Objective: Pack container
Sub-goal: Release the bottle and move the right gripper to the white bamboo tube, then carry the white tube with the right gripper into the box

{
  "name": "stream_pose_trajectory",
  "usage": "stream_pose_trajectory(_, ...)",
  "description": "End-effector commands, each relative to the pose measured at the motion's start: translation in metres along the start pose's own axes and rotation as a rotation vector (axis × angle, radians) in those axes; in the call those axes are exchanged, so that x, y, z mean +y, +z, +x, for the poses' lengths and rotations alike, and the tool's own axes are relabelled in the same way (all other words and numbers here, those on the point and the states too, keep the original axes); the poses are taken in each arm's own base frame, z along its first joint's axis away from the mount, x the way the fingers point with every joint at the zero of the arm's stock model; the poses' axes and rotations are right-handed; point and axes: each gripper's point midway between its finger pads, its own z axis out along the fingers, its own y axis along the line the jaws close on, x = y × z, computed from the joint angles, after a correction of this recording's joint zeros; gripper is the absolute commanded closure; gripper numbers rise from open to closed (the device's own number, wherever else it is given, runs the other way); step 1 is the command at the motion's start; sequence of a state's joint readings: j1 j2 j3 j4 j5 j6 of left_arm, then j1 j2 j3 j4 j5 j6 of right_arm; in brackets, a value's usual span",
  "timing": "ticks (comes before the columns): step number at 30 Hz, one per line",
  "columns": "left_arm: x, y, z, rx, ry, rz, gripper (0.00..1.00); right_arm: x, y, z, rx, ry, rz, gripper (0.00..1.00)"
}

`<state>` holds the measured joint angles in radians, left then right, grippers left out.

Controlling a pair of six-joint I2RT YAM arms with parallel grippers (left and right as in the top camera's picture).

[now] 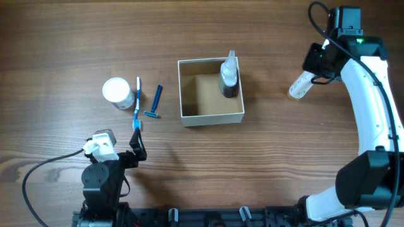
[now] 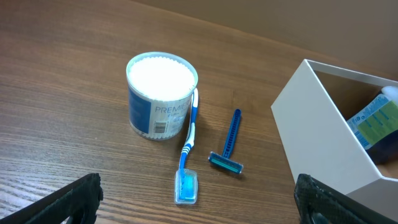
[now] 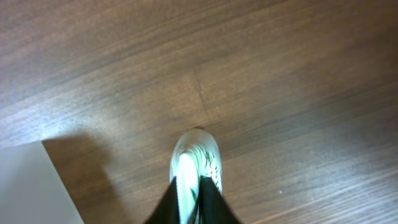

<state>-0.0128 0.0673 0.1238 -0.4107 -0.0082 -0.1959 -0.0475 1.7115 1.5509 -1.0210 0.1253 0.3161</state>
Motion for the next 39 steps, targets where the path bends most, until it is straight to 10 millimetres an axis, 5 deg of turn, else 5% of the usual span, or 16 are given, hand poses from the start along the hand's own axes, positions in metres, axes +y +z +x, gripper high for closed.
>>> stream_pose_trajectory(1,0.000,0.000,0.000,-0.001,0.007,0.003,0.00,-0.002,-0.006,0.002,-0.003,0.002,0.002,0.96)
stream_pose_trajectory(5,0.000,0.000,0.000,-0.001,0.007,0.003,0.00,-0.001,-0.045,-0.002,-0.083,0.006,-0.040,0.96)
stream_pose_trajectory(9,0.000,0.000,0.000,-0.001,0.007,0.003,0.00,0.024,-0.116,0.007,-0.212,-0.037,-0.200,0.96)
stream_pose_trajectory(14,0.000,0.000,0.000,-0.001,0.007,0.003,0.00,0.061,-0.210,0.043,-0.398,-0.175,-0.390,0.96)
stream_pose_trajectory(18,0.000,0.000,0.000,-0.001,0.007,0.003,0.00,0.087,-0.252,0.078,-0.445,-0.276,-0.530,0.96)
stream_pose_trajectory(24,0.000,0.000,0.000,-0.001,0.007,0.003,0.00,0.119,-0.242,0.092,-0.378,-0.329,-0.569,0.96)
stream_pose_trajectory(33,0.000,0.000,0.000,-0.001,0.007,0.003,0.00,0.171,-0.161,0.080,-0.237,-0.395,-0.469,0.96)
stream_pose_trajectory(39,0.000,0.000,0.000,-0.001,0.007,0.003,0.00,0.181,-0.113,0.090,-0.119,-0.422,-0.390,0.96)
